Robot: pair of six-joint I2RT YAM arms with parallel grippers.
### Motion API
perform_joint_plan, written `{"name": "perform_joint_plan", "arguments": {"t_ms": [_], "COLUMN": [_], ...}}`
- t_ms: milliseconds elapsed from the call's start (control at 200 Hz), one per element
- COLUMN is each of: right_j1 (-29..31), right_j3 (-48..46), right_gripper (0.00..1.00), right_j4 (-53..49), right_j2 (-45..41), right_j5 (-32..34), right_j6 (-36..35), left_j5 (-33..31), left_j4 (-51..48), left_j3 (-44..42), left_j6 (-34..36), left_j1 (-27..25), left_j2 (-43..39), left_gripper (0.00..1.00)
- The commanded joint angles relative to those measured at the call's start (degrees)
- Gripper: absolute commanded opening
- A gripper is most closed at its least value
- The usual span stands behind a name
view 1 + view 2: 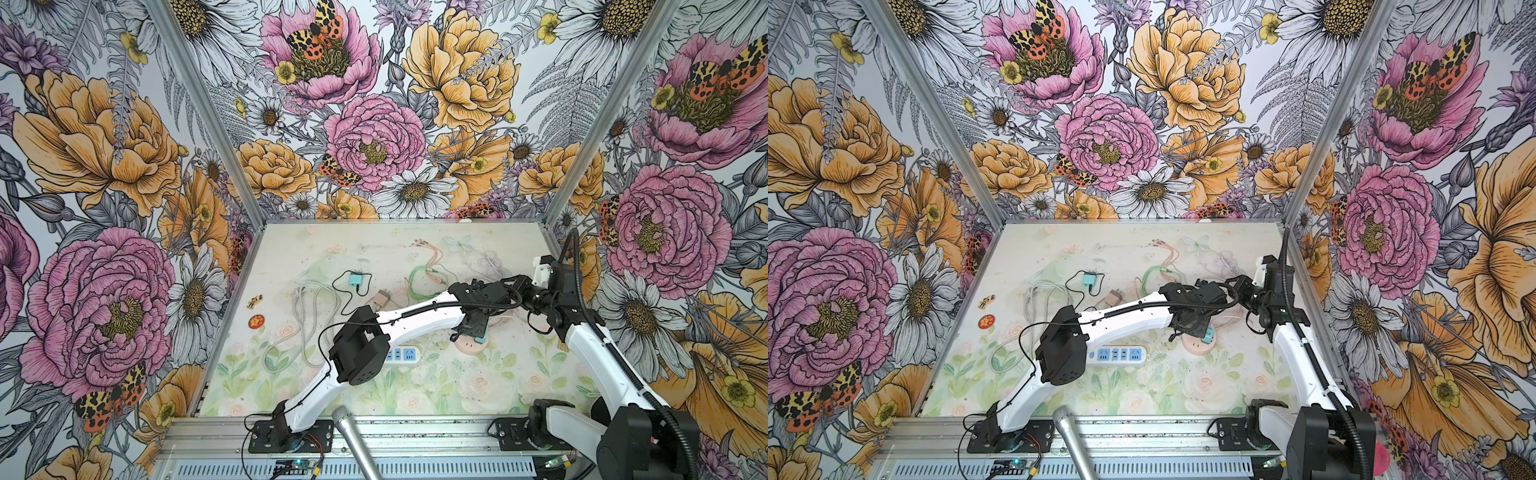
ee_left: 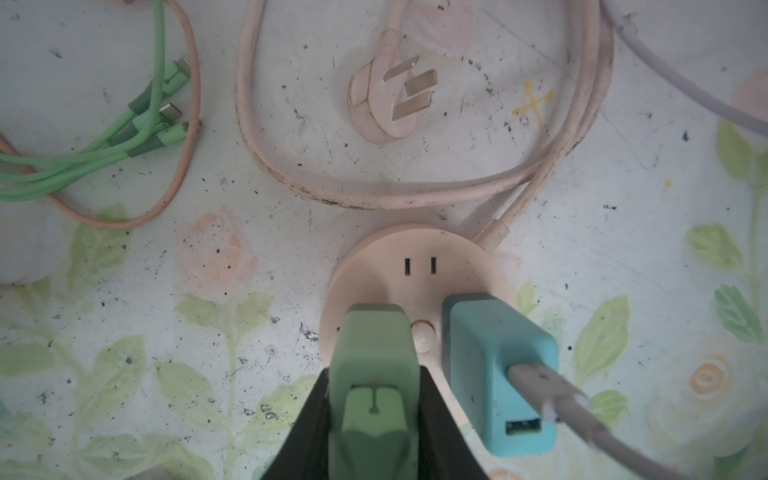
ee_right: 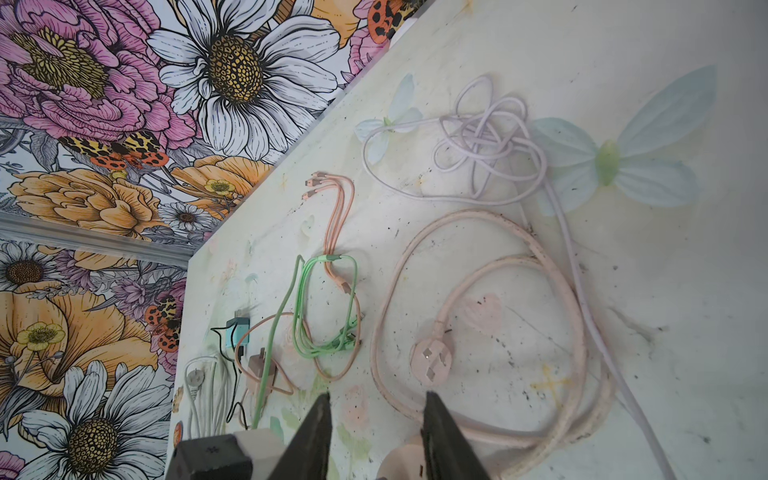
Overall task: Insert the plug
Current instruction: 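Push the light green charger prongs down into the pink socket with the left gripper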
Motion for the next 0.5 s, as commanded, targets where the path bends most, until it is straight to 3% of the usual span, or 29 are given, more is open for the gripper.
{"name": "perform_joint_plan", "arguments": {"t_ms": [0,175,425,495], "right_j1": [0.5,0.7,0.8,0.8], "right_j3": [1.7,1.9,2.1,2.2], "right_gripper": [0.37,0.36,0.35,0.35], "right_j4": [0.8,0.9,0.8,0.9], "right_j2": [1.3,1.6,1.8,1.9], "right_j5": [-1.4,-1.0,-1.1,-1.2], "right_j6": [-0.9,-1.0,-1.3,-1.3], "left_j5": [1.7,6.1,6.7,4.3], "left_j4": [-3.9,-3.8,-3.7,-3.8], "left_j3": [-0.1,1.3,-0.1,-2.6], "left_j6": [0.5,2.2,1.5,0.9], "left_j1": [0.6,0.7,0.4,-0.7], "left_j2": [3.8,5.9,5.6,4.0], "left_gripper": [0.0,0.0,0.0,0.0]}}
